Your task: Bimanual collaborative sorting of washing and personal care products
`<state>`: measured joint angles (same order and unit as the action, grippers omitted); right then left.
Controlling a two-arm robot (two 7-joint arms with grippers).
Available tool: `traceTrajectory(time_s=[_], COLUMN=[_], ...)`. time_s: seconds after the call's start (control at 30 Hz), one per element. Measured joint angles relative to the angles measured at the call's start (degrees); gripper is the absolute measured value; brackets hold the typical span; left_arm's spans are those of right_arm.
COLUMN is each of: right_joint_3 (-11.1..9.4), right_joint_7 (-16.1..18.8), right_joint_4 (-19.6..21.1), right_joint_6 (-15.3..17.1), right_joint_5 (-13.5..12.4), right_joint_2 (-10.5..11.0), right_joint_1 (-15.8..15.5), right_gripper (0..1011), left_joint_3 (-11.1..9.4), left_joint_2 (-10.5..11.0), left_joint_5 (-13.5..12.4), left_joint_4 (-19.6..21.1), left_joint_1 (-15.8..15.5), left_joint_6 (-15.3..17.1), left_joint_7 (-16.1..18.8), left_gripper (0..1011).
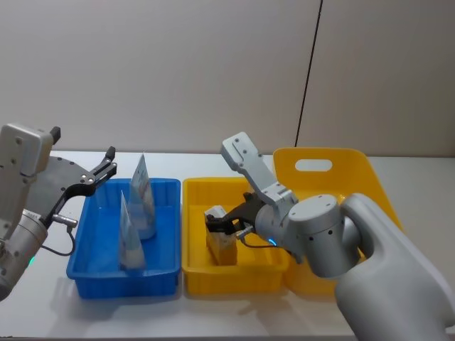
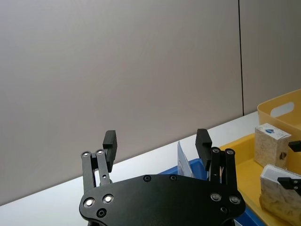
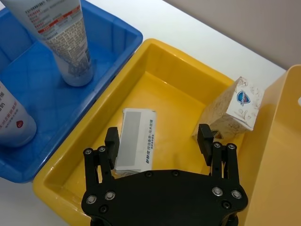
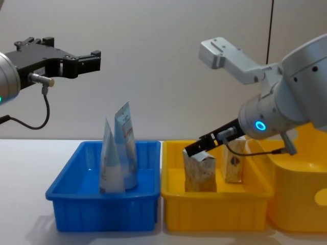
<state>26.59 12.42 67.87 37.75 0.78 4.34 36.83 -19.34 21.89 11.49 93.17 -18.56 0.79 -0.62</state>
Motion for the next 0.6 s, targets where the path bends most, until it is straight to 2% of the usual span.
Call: traceTrajectory(time_s=[0.6], right_joint_3=[-0.86], right_joint_7=[-0.17], right_joint_4=[-4.21], right_joint_6=[0.53], right_joint_5=[0.55], right_joint_2=[-1.68], right_joint_1=[0.93], right_gripper=[1000], left_joint_3=[0.0], left_joint_2=[0.0], left_joint_5=[0.0], left_joint_4=[0.0], left_joint_1=[0.0], left_joint_6=[0.0], left_joint_7=[0.0], left_gripper=[1001])
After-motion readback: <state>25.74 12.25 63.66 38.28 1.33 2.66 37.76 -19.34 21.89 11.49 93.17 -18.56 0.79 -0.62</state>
